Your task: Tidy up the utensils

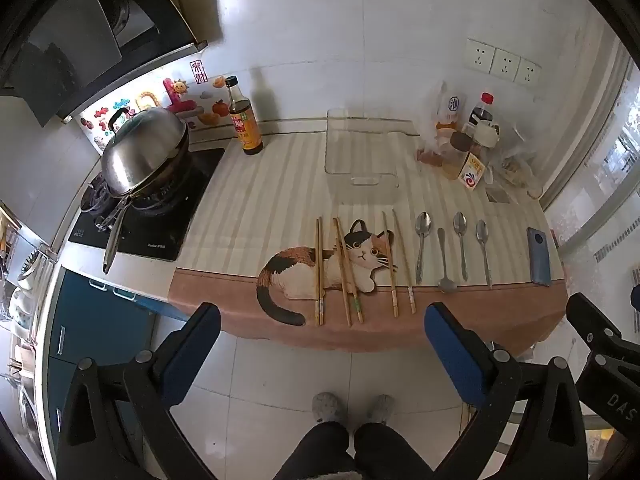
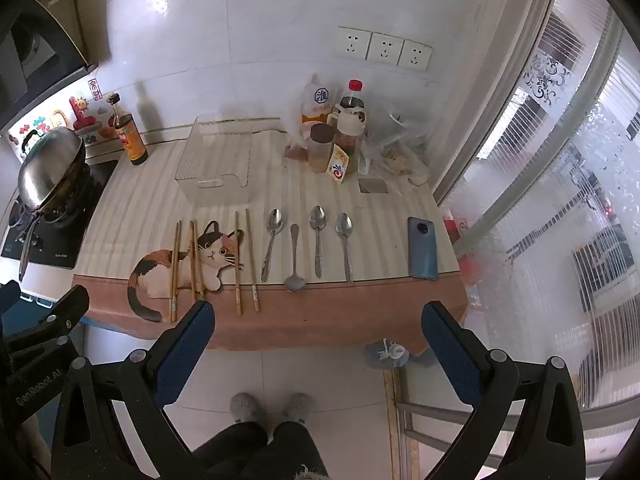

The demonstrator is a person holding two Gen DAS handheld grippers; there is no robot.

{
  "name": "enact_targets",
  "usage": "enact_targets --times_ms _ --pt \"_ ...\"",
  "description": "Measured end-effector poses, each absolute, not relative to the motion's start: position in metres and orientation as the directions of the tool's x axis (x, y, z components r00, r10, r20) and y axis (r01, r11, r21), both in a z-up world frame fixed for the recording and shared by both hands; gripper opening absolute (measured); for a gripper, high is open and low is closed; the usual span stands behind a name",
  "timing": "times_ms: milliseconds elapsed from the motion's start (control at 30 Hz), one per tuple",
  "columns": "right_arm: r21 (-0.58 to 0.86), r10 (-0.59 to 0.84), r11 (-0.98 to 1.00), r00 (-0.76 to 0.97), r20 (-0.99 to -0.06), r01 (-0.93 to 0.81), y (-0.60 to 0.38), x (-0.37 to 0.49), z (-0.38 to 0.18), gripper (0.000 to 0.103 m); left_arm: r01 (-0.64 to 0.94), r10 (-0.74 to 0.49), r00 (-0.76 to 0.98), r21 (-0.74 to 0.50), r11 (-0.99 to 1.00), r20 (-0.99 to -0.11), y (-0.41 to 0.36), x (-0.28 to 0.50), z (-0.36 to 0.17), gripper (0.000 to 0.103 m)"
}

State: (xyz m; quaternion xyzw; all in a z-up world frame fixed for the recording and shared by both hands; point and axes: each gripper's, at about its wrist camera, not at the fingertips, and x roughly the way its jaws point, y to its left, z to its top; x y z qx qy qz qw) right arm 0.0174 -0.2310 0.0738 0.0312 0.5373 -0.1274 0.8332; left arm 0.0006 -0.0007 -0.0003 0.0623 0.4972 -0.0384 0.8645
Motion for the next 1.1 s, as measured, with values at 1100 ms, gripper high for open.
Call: enact_targets --times_ms 1100 --pt "-0.08 -0.178 0.964 0.39 -0.904 0.254 -0.233 0.013 0.076 0.103 0.141 -0.013 0.524 0.072 0.987 -0.852 -0.013 -0.005 0.011 0.103"
